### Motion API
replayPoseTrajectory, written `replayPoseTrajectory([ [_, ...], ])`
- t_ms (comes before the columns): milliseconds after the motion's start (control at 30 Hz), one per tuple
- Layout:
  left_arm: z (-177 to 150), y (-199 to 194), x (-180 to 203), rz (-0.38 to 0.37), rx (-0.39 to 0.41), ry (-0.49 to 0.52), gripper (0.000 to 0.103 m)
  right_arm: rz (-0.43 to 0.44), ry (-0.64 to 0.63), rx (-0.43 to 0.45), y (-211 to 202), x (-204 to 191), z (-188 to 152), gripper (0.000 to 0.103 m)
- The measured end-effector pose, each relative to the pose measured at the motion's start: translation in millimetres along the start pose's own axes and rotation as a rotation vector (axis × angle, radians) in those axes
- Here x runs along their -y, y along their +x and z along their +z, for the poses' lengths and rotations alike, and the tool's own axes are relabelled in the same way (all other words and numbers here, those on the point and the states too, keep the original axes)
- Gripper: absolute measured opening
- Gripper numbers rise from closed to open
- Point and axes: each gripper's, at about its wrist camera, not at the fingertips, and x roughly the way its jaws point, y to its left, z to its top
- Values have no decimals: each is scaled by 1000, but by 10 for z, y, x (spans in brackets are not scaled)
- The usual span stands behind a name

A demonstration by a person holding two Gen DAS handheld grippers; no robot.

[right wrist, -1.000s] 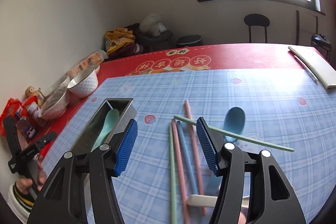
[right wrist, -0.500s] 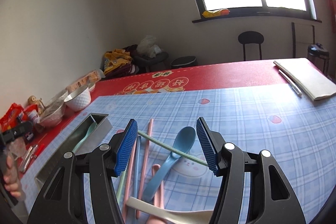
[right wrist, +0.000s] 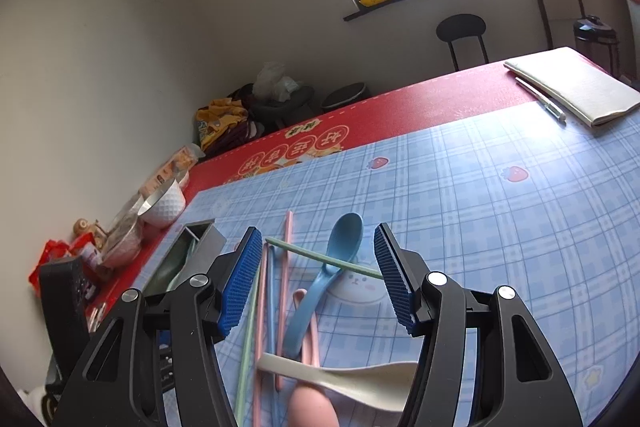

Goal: Organize utensils
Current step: 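Move the right tool back over the remaining utensils, then lower the right gripper and close it on the light green chopstick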

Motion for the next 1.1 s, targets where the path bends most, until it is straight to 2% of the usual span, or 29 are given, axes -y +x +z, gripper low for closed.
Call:
replayPoseTrajectory([
  [300,23,200,-24,-3,-49,-39,15,6,38,5,-27,53,-8,57],
  [500,49,246,3,1,-52,-17,15,3,40,-8,6,67,-21,57],
  [767,-7,178,-40,23,-47,-11,9,-3,60,-21,41,112,-29,57],
  [1100,-40,156,-133,43,-56,0,11,-1,70,-33,64,133,-45,57],
])
